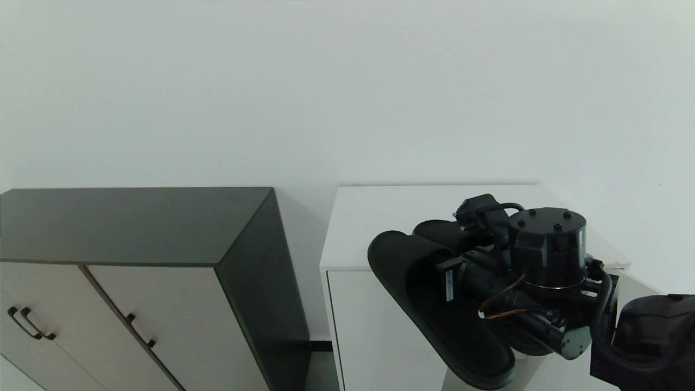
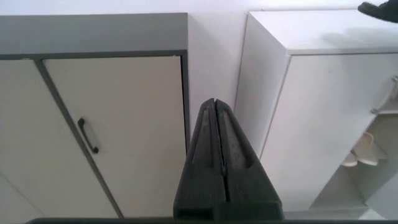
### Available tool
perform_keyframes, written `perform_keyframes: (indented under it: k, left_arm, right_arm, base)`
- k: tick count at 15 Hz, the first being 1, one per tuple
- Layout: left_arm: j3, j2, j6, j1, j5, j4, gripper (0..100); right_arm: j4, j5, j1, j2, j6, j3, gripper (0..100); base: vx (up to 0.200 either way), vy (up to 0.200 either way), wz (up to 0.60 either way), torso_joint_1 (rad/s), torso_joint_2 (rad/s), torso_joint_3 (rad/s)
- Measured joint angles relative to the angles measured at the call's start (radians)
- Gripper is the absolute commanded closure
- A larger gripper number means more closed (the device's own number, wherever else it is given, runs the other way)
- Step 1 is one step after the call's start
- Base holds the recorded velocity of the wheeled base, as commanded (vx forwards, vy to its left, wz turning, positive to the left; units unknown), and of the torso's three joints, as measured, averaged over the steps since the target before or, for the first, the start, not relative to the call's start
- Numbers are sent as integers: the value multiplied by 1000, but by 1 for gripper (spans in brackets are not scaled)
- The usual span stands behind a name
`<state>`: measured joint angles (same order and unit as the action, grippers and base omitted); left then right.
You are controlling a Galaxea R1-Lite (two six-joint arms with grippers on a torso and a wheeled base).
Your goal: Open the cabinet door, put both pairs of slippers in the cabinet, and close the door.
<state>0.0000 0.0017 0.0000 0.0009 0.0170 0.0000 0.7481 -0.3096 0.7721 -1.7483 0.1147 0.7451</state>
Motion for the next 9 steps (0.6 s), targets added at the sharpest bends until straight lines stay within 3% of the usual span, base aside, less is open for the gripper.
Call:
perform_keyframes:
  k: [5,9]
  left_arm:
    - [0,0,-1,0,-1,0,100]
    - [0,0,-1,1,-1,0,100]
  right_arm:
    - [-1,0,-1,1,0,0,100]
    - [1,-2,0,0,0,-3,100]
  base:
    - [-200,0,0,-1,3,0]
    - [0,0,0,0,0,0]
